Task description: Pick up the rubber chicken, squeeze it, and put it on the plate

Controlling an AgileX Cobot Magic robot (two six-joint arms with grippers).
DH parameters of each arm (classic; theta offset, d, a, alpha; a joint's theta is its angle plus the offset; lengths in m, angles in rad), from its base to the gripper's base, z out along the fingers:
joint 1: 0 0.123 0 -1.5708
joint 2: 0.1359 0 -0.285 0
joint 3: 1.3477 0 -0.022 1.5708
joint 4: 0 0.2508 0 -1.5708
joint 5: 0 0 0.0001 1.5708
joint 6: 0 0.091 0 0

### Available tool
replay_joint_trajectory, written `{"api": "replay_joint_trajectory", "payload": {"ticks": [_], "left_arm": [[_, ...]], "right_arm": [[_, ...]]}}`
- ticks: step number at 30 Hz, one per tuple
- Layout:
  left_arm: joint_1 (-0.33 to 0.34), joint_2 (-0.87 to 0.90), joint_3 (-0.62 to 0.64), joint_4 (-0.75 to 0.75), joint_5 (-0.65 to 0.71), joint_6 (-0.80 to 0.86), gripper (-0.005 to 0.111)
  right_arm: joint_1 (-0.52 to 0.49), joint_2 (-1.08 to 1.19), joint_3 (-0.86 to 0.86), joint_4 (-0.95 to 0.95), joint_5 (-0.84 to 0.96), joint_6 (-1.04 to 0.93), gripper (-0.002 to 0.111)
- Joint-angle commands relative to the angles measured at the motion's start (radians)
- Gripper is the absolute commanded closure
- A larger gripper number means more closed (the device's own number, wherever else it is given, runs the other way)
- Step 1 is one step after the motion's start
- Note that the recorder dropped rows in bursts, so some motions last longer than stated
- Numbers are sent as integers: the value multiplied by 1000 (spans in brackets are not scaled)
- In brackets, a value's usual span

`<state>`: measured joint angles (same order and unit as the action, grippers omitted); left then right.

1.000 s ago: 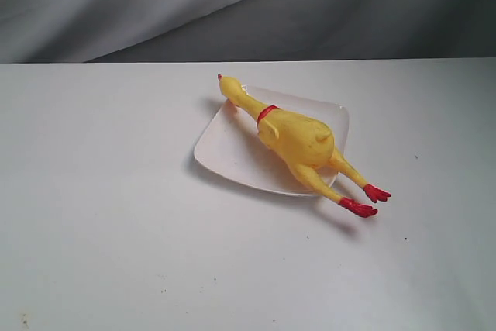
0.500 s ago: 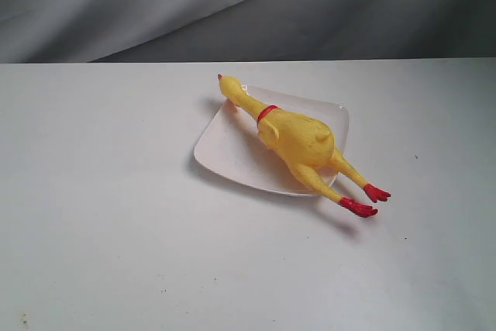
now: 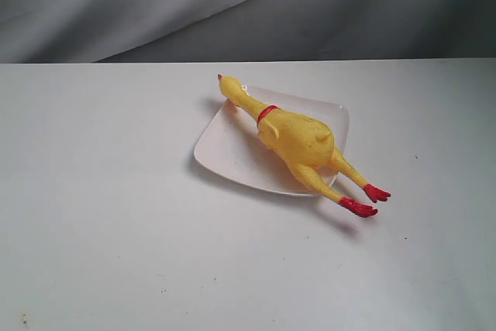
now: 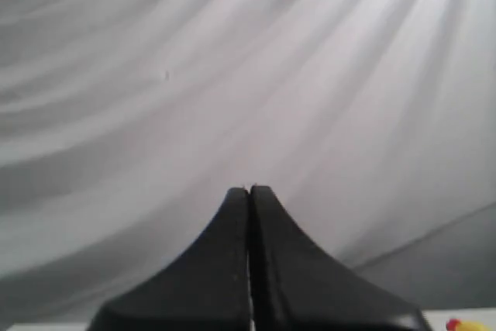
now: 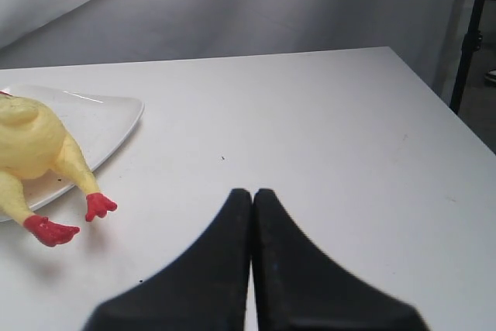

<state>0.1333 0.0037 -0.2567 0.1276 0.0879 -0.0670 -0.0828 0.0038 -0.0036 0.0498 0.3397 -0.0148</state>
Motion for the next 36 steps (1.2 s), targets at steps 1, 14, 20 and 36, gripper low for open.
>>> {"api": "replay_joint_trajectory", "payload": {"ticks": [1, 14, 20, 36], "left_arm": [[2, -4, 97, -11, 94, -13, 107], [2, -4, 257, -89, 178, -14, 107], [2, -4, 257, -96, 200, -10, 107], [2, -4, 257, -96, 200, -9, 107]], "right_arm": [[-8, -4, 4, -5, -2, -1, 108], [-8, -4, 4, -5, -2, -1, 108], [-8, -4, 4, -5, -2, 2, 108], [-8, -4, 4, -5, -2, -1, 108]]}}
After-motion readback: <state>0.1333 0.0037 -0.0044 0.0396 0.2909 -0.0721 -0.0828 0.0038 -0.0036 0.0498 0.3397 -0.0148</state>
